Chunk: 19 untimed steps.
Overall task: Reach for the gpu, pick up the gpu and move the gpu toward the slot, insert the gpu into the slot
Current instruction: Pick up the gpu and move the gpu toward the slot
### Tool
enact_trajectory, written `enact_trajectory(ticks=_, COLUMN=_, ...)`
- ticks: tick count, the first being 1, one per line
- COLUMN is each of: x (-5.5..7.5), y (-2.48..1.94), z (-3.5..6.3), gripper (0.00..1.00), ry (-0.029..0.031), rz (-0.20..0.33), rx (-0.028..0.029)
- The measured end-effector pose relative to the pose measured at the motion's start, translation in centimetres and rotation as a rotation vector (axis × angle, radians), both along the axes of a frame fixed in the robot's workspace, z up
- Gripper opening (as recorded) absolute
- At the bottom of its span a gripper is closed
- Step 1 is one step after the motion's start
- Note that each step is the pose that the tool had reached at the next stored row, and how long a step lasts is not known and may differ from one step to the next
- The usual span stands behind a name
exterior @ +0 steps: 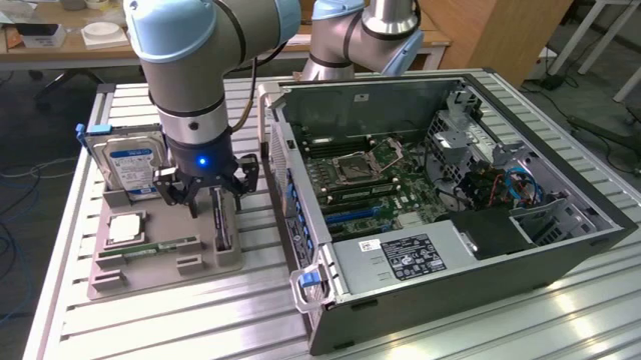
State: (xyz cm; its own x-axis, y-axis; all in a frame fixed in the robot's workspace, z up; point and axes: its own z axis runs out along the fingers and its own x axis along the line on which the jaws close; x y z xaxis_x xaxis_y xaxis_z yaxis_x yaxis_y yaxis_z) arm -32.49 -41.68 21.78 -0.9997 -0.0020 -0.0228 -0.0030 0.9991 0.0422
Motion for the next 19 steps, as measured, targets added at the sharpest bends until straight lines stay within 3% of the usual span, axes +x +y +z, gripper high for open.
enact_trajectory(ticks=6, x=0.0, y=0.0, z=0.0, gripper=0.71, ry=-0.0001, rz=0.0, rx=0.0)
enact_trajectory(ticks=7, x=0.0, y=0.0, z=0.0, gripper=0.64, ry=0.0, rz=0.0, rx=0.0)
enact_trajectory(ticks=10, x=0.0, y=0.0, z=0.0, gripper=0.62, ry=0.0, rz=0.0, rx=-0.0001)
enact_trajectory(ticks=11, x=0.0, y=0.0, z=0.0, gripper=0.56, ry=0.0, rz=0.0, rx=-0.0002)
enact_trajectory(ticks=16, x=0.0, y=0.0, z=-0.01, gripper=0.54, ry=0.0, rz=0.0, rx=-0.0008)
enact_trajectory(ticks=17, x=0.0, y=0.0, z=-0.02, gripper=0.47, ry=-0.0001, rz=0.0, rx=-0.0009)
enact_trajectory(ticks=19, x=0.0, y=0.0, z=-0.02, gripper=0.47, ry=0.0, rz=0.0, rx=-0.0014)
